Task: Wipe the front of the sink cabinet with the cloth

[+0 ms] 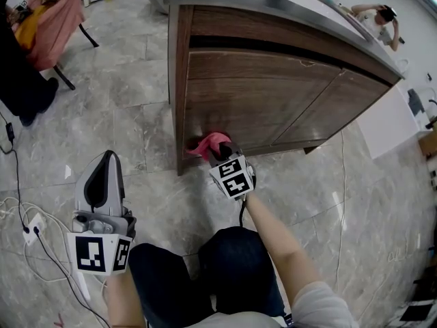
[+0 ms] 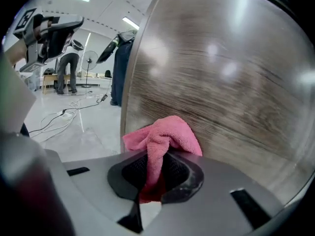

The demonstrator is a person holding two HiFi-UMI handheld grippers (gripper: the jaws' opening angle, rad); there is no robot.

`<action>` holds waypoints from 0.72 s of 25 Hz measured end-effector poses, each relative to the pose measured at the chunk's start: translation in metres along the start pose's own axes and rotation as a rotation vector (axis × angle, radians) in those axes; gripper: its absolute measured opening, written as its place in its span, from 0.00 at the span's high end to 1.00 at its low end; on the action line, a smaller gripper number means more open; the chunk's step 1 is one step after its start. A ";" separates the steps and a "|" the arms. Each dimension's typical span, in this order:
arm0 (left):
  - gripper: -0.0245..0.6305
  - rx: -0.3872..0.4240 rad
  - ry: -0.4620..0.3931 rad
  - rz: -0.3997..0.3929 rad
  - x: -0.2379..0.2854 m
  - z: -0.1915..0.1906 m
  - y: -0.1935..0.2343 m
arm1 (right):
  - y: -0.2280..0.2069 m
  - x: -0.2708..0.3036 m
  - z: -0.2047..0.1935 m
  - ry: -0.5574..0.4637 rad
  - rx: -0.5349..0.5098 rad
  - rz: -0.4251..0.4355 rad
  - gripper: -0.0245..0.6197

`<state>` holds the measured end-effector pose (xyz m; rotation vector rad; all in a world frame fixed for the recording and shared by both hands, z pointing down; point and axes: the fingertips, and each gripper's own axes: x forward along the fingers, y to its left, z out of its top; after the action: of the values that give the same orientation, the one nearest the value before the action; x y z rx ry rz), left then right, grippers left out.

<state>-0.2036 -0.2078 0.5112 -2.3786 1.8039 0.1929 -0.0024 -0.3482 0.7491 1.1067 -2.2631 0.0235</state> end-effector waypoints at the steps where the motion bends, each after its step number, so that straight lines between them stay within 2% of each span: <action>1: 0.95 0.000 0.000 -0.003 0.001 0.000 -0.001 | -0.009 -0.002 -0.005 0.005 0.015 -0.019 0.89; 18: 0.95 -0.003 0.018 -0.010 0.006 -0.010 0.001 | -0.149 -0.043 -0.090 0.207 0.046 -0.330 0.89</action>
<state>-0.2034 -0.2155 0.5195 -2.3984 1.8007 0.1746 0.1709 -0.3902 0.7634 1.4211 -1.8858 0.0532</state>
